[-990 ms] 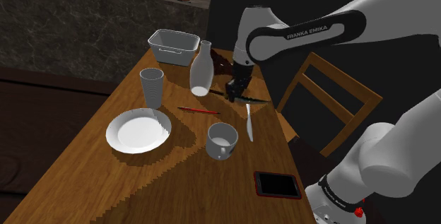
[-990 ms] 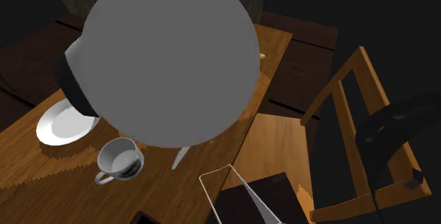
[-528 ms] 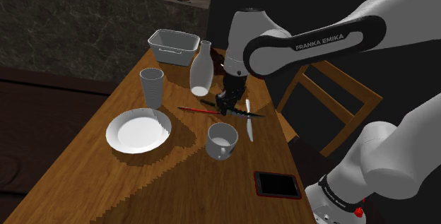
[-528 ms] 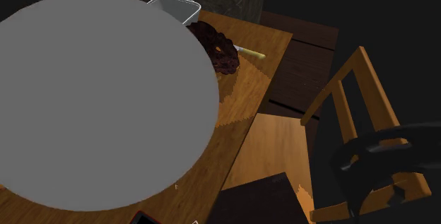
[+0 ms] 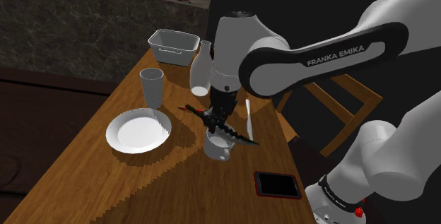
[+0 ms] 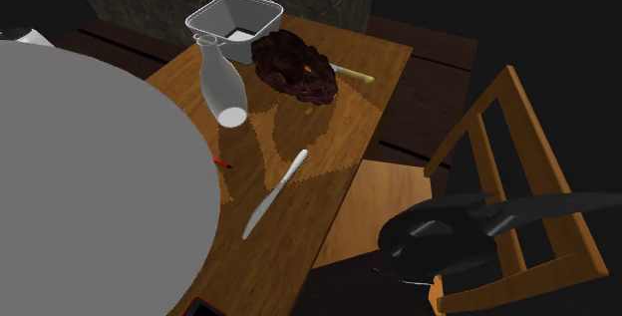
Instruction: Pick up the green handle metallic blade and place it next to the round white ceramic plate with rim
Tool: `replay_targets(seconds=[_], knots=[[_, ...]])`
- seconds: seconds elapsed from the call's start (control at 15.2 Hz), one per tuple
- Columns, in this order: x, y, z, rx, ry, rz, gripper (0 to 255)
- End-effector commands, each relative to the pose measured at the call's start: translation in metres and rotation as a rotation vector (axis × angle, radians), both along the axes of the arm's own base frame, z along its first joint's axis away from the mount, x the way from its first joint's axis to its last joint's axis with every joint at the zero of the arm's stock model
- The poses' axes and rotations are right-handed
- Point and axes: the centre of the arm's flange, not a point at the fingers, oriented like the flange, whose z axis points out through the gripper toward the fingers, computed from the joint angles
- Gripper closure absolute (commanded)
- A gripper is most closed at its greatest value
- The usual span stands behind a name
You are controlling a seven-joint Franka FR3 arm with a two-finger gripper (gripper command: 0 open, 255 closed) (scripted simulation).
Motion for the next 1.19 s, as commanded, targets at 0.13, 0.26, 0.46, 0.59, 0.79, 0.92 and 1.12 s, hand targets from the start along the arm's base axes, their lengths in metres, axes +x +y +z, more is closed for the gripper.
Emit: replay_targets(seconds=[0.13, 0.26, 0.46, 0.59, 0.79, 0.92, 1.12], knots=[[-0.025, 0.048, -0.001, -0.001, 0.001, -0.001, 255], [-0.037, 0.072, -0.001, -0.001, 0.001, -0.001, 255], [-0.054, 0.108, -0.001, -0.001, 0.001, -0.001, 255], [-0.065, 0.132, -0.001, -0.001, 0.001, -0.001, 255], [-0.082, 0.167, -0.001, -0.001, 0.001, -0.001, 255], [-0.094, 0.191, -0.001, -0.001, 0.001, -0.001, 255], [-0.100, 0.203, -0.012, -0.001, 0.001, -0.001, 255]])
